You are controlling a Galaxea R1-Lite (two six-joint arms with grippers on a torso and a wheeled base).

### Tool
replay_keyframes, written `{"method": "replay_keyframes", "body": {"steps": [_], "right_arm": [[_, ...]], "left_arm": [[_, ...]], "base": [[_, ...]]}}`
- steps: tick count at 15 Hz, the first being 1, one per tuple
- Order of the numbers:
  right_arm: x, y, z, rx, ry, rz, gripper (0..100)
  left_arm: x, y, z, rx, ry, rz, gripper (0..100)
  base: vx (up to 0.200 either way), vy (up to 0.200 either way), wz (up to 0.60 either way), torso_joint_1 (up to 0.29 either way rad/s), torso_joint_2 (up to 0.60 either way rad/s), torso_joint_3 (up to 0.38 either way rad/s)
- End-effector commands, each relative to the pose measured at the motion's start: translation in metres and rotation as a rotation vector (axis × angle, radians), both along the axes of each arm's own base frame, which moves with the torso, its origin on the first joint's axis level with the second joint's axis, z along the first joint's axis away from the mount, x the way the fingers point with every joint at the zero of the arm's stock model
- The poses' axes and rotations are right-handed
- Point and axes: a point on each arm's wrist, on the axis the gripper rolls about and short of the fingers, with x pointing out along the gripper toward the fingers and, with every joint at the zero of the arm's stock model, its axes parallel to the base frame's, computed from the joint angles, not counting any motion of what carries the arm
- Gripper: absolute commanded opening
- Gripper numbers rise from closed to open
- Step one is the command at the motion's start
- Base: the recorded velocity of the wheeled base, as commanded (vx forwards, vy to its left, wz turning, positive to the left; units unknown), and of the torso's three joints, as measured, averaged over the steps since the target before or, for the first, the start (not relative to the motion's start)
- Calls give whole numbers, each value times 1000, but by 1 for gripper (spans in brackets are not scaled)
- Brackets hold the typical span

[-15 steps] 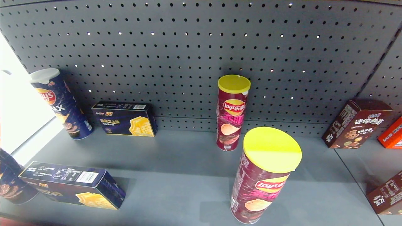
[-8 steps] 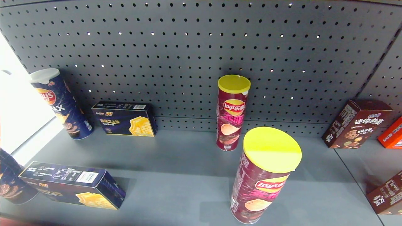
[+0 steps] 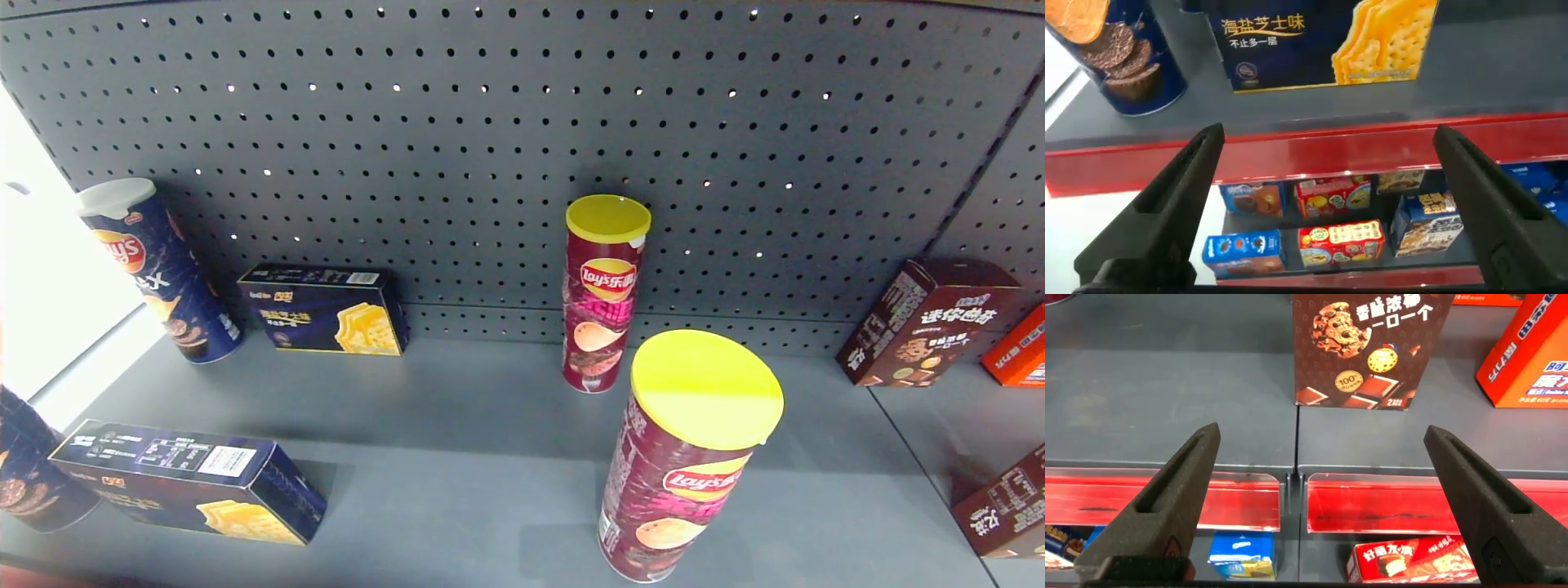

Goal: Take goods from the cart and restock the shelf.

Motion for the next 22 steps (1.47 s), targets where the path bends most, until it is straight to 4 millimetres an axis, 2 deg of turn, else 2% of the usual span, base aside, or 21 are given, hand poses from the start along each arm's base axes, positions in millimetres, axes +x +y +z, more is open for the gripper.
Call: {"method": "replay_keyframes", "body": {"steps": [1,4,17,19,22], "right_arm": [[0,0,0,-2,4,0,100],[0,0,0,-2,2,1,100],[0,0,0,-2,2,1,100],[0,0,0,-2,2,3,100],[0,0,0,-2,2,3,100]], "left_arm": [[0,0,0,-2,2,8,100],[0,1,0,-49,5,56,100],[0,1,0,-41,5,56,100],[0,1,0,-40,5,53,100],[0,1,0,-41,3,56,100]], "base": [[0,0,0,0,0,0],[0,0,0,0,0,0],[0,0,-46,0,0,0],[0,0,-600,2,2,7],[0,0,0,0,0,0]]}}
